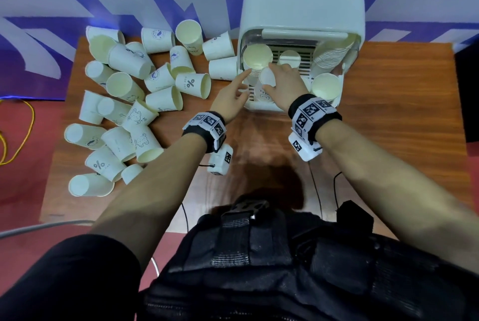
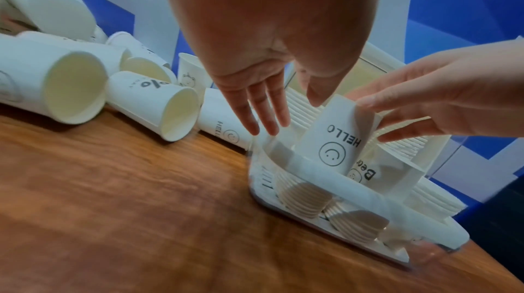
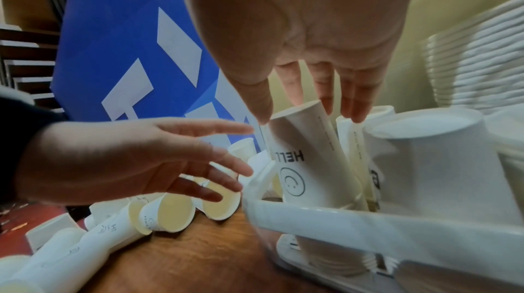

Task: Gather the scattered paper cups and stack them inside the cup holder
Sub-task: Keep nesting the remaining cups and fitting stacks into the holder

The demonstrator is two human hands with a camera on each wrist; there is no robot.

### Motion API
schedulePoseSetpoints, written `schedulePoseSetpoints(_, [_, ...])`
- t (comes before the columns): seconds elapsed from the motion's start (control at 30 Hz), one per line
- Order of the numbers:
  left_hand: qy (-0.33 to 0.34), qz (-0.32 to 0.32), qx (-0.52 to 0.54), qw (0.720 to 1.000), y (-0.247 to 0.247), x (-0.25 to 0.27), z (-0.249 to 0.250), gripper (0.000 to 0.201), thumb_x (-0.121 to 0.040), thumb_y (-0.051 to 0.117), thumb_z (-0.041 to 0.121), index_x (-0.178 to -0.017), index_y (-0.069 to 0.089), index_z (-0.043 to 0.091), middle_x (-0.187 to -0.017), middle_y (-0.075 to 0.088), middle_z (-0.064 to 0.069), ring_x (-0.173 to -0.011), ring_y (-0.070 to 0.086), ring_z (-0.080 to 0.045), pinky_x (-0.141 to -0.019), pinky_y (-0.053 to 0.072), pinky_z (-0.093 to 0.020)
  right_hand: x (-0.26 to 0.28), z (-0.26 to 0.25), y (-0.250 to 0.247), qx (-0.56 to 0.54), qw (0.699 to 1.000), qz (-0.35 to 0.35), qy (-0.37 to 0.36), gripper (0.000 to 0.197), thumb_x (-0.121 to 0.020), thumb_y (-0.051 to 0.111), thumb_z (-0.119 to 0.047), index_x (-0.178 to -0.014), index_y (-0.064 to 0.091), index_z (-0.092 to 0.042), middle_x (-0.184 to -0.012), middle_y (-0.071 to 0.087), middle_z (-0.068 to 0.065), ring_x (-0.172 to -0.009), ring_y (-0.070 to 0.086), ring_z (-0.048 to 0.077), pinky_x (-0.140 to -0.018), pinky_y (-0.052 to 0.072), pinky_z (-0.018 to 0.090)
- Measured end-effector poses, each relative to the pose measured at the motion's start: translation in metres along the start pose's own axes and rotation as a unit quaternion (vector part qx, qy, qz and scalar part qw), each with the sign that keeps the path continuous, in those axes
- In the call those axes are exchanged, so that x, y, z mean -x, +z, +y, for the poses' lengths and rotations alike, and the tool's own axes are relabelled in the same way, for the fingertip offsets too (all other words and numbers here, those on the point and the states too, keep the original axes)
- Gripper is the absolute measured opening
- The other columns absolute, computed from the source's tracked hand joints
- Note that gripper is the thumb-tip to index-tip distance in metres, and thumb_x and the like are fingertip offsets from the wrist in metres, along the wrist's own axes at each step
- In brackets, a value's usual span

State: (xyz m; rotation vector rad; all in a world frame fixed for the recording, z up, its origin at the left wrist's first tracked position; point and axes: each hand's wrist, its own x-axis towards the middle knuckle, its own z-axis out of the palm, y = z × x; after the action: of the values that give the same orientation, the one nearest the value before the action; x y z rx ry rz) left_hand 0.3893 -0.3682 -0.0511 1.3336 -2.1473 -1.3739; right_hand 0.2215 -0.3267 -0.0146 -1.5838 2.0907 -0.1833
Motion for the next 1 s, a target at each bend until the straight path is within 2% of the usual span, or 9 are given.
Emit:
schedulePoseSetpoints(0.13, [-0.018,0.004,-0.024,1.0,-0.015,0.019,-0.016,0.046,-0.095,0.049,0.011,-0.141,0.041,0.015,-0.122,0.06,-0.011,-0.108,0.057,-0.023,-0.098,0.044,-0.035,0.009,-0.009,0.004,-0.014,0.999,0.039,-0.018,0.053,-0.095,0.046,-0.021,-0.145,0.032,-0.011,-0.145,0.033,0.016,-0.135,0.026,0.033,-0.11,0.025,0.038])
schedulePoseSetpoints(0.27, [-0.035,0.022,-0.048,0.998,-0.042,0.026,-0.031,0.04,-0.095,0.05,0.01,-0.136,0.049,0.015,-0.12,0.06,-0.009,-0.101,0.054,-0.015,-0.097,0.042,-0.031,0.015,-0.032,0.012,-0.009,0.994,0.073,-0.084,0.044,-0.094,0.045,-0.013,-0.138,0.043,-0.008,-0.145,0.034,0.015,-0.137,0.023,0.029,-0.113,0.018,0.034])
schedulePoseSetpoints(0.37, [-0.048,0.04,-0.052,0.997,-0.062,0.029,-0.044,0.039,-0.095,0.05,0.01,-0.133,0.052,0.016,-0.122,0.06,-0.009,-0.101,0.055,-0.017,-0.096,0.043,-0.031,0.018,-0.054,0.021,-0.025,0.99,0.066,-0.121,0.04,-0.094,0.044,-0.011,-0.134,0.049,-0.008,-0.14,0.041,0.014,-0.135,0.027,0.027,-0.112,0.019,0.032])
schedulePoseSetpoints(0.5, [-0.07,0.053,-0.059,0.994,-0.082,0.034,-0.06,0.042,-0.094,0.05,0.009,-0.136,0.048,0.01,-0.135,0.051,-0.012,-0.11,0.056,-0.024,-0.092,0.038,-0.024,0.016,-0.076,0.037,-0.056,0.991,0.036,-0.118,0.04,-0.095,0.044,-0.014,-0.134,0.051,-0.011,-0.136,0.046,0.01,-0.132,0.032,0.026,-0.11,0.027,0.035])
schedulePoseSetpoints(0.63, [-0.09,0.084,-0.045,0.991,-0.098,0.041,-0.079,0.043,-0.094,0.05,0.01,-0.137,0.045,0.009,-0.136,0.046,-0.013,-0.105,0.052,-0.017,-0.092,0.037,-0.02,0.01,-0.096,0.055,-0.086,0.992,-0.022,-0.092,0.04,-0.097,0.043,-0.017,-0.136,0.047,-0.01,-0.139,0.045,0.013,-0.131,0.037,0.028,-0.109,0.027,0.034])
schedulePoseSetpoints(0.77, [-0.104,0.098,-0.031,0.989,-0.111,0.041,-0.095,0.046,-0.092,0.052,0.01,-0.137,0.045,0.008,-0.135,0.049,-0.015,-0.121,0.049,-0.027,-0.105,0.034,-0.028,0.001,-0.111,0.074,-0.098,0.991,-0.061,-0.071,0.04,-0.1,0.039,-0.02,-0.138,0.044,-0.01,-0.14,0.045,0.015,-0.129,0.041,0.029,-0.109,0.03,0.036])
schedulePoseSetpoints(0.8, [-0.11,0.092,-0.022,0.989,-0.114,0.04,-0.098,0.047,-0.091,0.052,0.012,-0.137,0.044,0.008,-0.137,0.049,-0.015,-0.124,0.048,-0.028,-0.108,0.035,-0.034,-0.002,-0.113,0.078,-0.095,0.991,-0.067,-0.066,0.04,-0.1,0.038,-0.021,-0.139,0.043,-0.01,-0.14,0.045,0.015,-0.129,0.042,0.03,-0.109,0.031,0.037])
schedulePoseSetpoints(0.9, [-0.13,0.081,0.022,0.988,-0.12,0.033,-0.106,0.056,-0.082,0.047,0.03,-0.136,0.045,0.014,-0.132,0.052,-0.014,-0.116,0.056,-0.032,-0.1,0.045,-0.049,-0.011,-0.12,0.087,-0.09,0.992,-0.077,-0.043,0.042,-0.1,0.04,-0.024,-0.14,0.041,-0.008,-0.139,0.044,0.016,-0.129,0.041,0.03,-0.107,0.032,0.036])
schedulePoseSetpoints(1.0, [-0.142,0.066,0.046,0.987,-0.124,0.024,-0.111,0.061,-0.078,0.044,0.033,-0.137,0.042,0.017,-0.128,0.055,-0.014,-0.109,0.06,-0.033,-0.095,0.048,-0.051,-0.024,-0.125,0.094,-0.084,0.993,-0.085,-0.012,0.044,-0.1,0.041,-0.025,-0.14,0.04,-0.008,-0.138,0.045,0.016,-0.128,0.042,0.03,-0.105,0.032,0.036])
